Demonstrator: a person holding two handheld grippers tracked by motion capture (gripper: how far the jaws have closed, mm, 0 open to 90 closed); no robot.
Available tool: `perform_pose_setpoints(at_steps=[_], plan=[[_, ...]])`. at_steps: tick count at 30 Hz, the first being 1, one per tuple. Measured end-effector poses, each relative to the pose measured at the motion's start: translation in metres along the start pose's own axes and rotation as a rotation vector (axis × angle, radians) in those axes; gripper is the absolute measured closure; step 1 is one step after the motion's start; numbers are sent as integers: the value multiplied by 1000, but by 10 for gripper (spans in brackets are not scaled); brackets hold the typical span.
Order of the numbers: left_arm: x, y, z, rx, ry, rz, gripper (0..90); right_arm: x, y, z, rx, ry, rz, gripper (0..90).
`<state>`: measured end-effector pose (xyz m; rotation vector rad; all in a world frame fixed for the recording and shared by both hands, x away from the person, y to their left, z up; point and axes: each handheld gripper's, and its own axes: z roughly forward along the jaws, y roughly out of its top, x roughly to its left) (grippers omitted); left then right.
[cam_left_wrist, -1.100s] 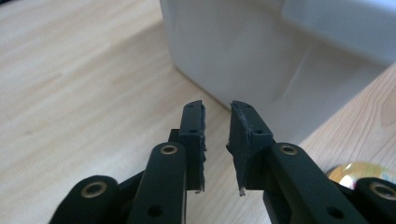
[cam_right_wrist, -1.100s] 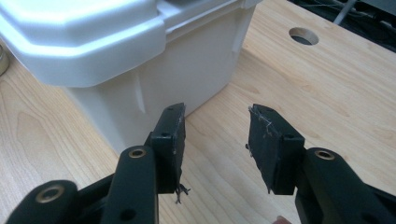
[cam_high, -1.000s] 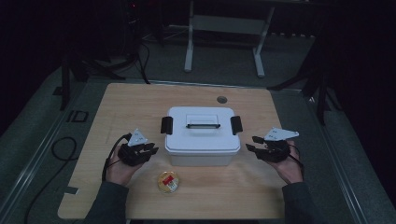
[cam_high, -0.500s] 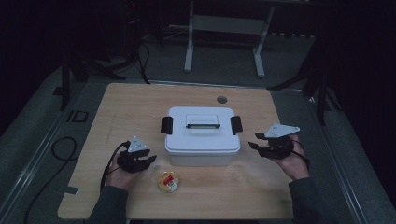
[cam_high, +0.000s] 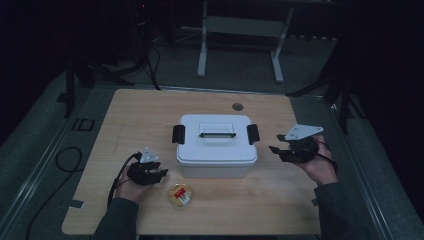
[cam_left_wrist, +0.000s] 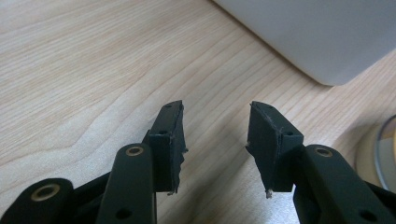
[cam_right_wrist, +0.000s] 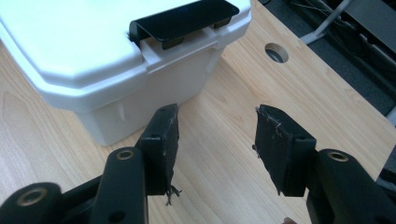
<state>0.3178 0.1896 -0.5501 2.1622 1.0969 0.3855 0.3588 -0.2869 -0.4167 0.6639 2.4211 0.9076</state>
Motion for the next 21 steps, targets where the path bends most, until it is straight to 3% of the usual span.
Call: perform_pose_setpoints(at_steps=[7, 12, 21], plan=[[4, -1, 3, -6, -4, -22, 550, -3, 10, -4, 18, 3, -33, 463], [6, -1, 3, -10, -8, -23, 543, -4, 21, -9, 15, 1, -63, 462], [4, -1, 3, -10, -4, -10, 526, -12, 37, -9, 57, 37, -122, 485]])
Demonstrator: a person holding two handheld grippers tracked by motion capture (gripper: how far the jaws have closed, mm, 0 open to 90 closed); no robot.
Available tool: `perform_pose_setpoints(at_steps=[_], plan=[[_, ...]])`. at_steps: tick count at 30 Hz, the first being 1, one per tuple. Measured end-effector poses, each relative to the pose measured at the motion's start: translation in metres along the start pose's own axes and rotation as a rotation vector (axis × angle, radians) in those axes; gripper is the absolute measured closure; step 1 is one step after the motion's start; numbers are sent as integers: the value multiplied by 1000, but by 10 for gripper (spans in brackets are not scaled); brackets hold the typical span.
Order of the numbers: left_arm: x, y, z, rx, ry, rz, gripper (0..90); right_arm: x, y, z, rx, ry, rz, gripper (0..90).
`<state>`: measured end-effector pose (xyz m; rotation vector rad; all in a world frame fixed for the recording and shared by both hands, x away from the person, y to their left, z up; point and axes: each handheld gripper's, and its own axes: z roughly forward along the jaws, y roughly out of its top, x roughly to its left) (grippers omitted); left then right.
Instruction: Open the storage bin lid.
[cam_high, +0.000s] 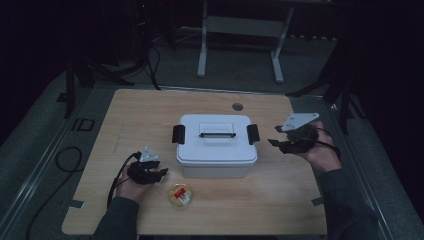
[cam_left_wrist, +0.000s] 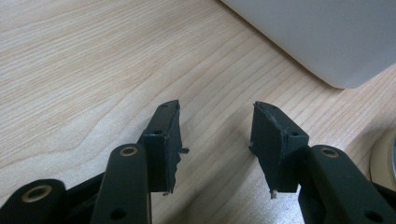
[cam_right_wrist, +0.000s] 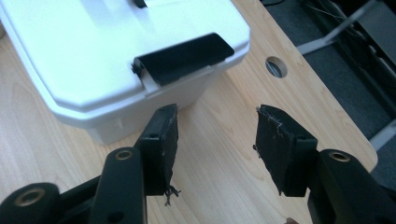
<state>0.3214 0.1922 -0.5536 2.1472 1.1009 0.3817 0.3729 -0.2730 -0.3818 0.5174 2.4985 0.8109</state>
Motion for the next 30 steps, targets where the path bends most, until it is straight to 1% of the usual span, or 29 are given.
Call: perform_pose_setpoints(at_steps=[3, 6, 10, 12, 16, 19, 21, 22, 30], plan=[[-1, 0, 1, -3, 7, 8, 520, -2, 7, 1, 14, 21, -29, 495], [-1, 0, 1, -3, 6, 9, 511, -3, 14, 4, 34, 43, -64, 505], [-2, 0, 1, -3, 4, 8, 506, -4, 23, 6, 51, 67, -96, 513], [-2, 0, 1, -2, 9, 12, 504, -5, 28, 6, 70, 66, -118, 519], [-3, 0, 1, -4, 10, 17, 496, -6, 38, 6, 74, 85, -143, 542], [-3, 0, 1, -4, 10, 16, 495, -5, 44, 8, 97, 94, -168, 554], [-2, 0, 1, -4, 8, 16, 494, -5, 46, 9, 104, 100, -175, 562], [-2, 0, 1, -5, 8, 14, 494, -4, 49, 11, 119, 102, -190, 565], [-3, 0, 1, -7, 8, 15, 486, -4, 62, 13, 147, 109, -225, 571]])
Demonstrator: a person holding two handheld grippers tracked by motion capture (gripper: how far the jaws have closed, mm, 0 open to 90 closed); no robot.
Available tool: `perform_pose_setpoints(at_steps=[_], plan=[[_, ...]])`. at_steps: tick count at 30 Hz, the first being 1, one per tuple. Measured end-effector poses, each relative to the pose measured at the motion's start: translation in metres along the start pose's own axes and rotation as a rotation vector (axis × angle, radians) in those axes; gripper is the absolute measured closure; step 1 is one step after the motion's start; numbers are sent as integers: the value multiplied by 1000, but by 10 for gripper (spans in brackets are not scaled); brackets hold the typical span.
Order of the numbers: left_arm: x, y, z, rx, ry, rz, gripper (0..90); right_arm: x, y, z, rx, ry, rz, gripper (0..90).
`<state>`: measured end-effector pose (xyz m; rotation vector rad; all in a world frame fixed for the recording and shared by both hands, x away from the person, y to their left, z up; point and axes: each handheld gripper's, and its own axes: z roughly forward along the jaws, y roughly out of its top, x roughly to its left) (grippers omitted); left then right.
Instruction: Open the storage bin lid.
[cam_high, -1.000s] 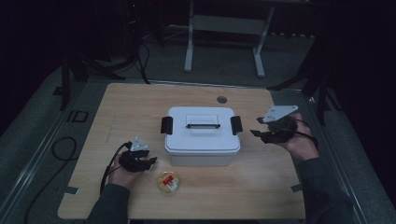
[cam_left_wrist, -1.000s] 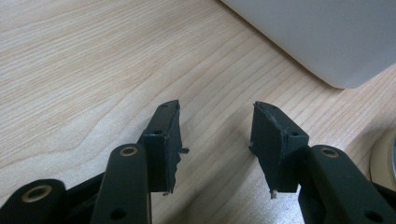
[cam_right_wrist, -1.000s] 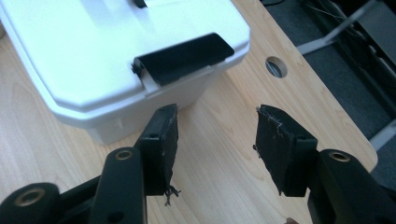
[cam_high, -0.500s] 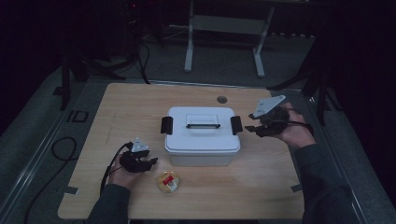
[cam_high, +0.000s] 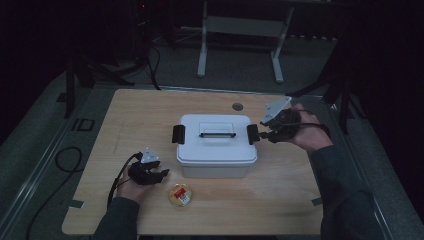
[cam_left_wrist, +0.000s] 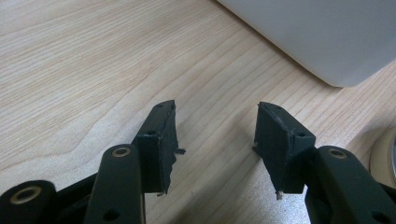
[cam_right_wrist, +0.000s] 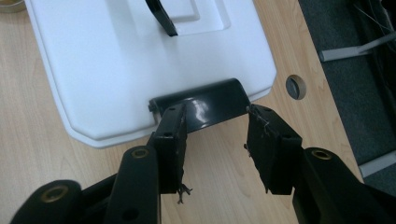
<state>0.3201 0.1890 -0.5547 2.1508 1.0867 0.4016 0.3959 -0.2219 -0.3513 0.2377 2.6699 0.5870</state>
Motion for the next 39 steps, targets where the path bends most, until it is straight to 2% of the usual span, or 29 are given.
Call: perform_pose_setpoints(at_steps=[10, 24, 39], plan=[[0, 0, 0, 0, -3, -2, 480, -1, 16, 0, 18, 5, -36, 554], [-1, 0, 0, 1, 3, 6, 479, -2, 36, 7, 52, 36, -80, 532], [-1, 0, 0, 1, 4, 9, 476, 4, 54, 12, 64, 58, -128, 539]])
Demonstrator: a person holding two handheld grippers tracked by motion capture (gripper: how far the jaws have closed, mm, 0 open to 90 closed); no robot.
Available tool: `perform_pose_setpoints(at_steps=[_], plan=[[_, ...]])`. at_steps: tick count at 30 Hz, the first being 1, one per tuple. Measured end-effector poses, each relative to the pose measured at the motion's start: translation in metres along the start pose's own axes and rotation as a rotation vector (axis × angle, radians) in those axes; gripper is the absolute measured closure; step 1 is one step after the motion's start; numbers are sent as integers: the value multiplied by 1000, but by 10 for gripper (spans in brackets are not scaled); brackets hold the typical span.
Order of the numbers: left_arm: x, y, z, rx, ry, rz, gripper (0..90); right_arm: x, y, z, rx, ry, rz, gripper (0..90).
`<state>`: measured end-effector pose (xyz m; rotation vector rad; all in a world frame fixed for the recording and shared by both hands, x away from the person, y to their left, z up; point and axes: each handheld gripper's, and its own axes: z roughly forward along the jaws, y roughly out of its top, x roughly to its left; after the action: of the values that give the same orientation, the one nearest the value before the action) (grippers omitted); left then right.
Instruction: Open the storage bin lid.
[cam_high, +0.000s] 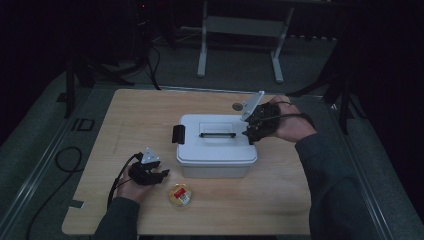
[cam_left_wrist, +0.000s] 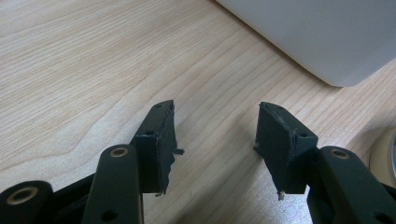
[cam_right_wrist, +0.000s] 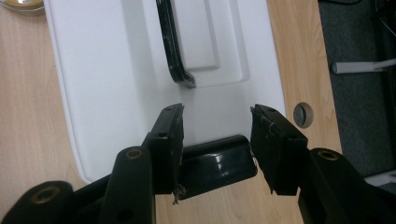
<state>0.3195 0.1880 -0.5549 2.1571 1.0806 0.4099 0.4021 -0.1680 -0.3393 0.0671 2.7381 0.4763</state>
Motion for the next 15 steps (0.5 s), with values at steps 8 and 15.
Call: perform_pose_setpoints(at_steps=[8, 15], plan=[[0, 0, 0, 0, -1, 0, 477, 1, 10, 4, 8, 13, -25, 542], [0, 0, 0, 2, 1, 4, 477, 5, 21, 10, 21, 30, -49, 538]])
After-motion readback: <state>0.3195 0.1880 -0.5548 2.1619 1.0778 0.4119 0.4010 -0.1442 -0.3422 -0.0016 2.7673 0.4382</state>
